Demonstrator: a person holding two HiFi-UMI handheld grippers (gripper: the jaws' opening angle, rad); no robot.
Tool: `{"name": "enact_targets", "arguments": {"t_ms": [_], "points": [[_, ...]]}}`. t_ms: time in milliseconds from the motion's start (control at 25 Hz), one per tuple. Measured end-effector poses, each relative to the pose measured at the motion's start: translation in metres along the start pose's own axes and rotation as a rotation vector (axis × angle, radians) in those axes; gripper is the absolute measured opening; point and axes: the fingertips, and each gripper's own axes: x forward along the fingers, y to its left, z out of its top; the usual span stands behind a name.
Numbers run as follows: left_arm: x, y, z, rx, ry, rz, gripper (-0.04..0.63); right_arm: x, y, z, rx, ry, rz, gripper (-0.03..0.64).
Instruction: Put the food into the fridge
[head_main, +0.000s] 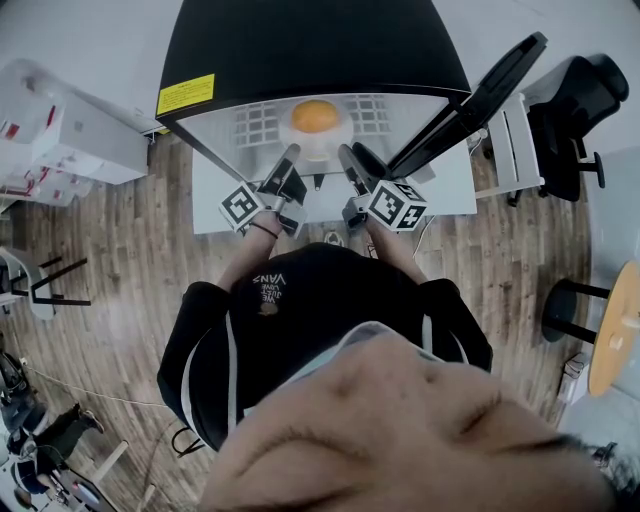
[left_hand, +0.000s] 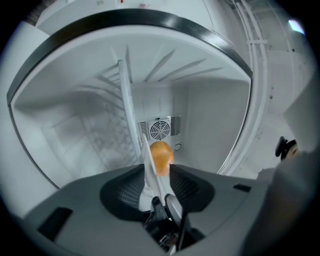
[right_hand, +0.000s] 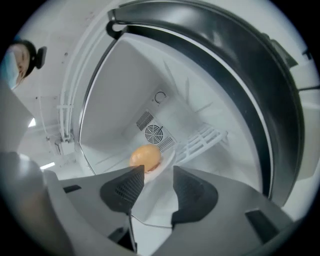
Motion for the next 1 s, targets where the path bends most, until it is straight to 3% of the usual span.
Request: {"name": "enact_targets", "arguments": {"t_ms": [160,280,400,600,800,1000], "points": [[-0.009,0.000,-0.002,0.135,0.012,0.037,0.133,-0.013,0.008,-0.002,-0.250,-0.010,-0.034,0.169],[-0.016,0.003,-0.003,0.281,0.027,0.085,0.133,-0.016,0.017,-0.008,-0.356,0.009,-0.029,0.165],[-0.019,-0.001,-0.004,0.451,0.055,0.096,0.133,-0.017,0.021,-0.014,-0.386,0.028,-0.026,0.133],[-0.021,-0.001,-0.014,0.637,0.120,0.123,0.133,-0.019,0.022,-0.017,-0.418,0.040,-0.031,0.066],[-0.024,0.002,-0.018,0.727,0.161,0.150,0.119,-0.018,0.024,-0.022,-0.445,0.065,-0.027,0.032],[-0.021,-0.003,-0.021,0.805,0.183,0.142,0.061,-0.016,0.025,-0.024,-0.471,0.077,-0.025,0.023]]}}
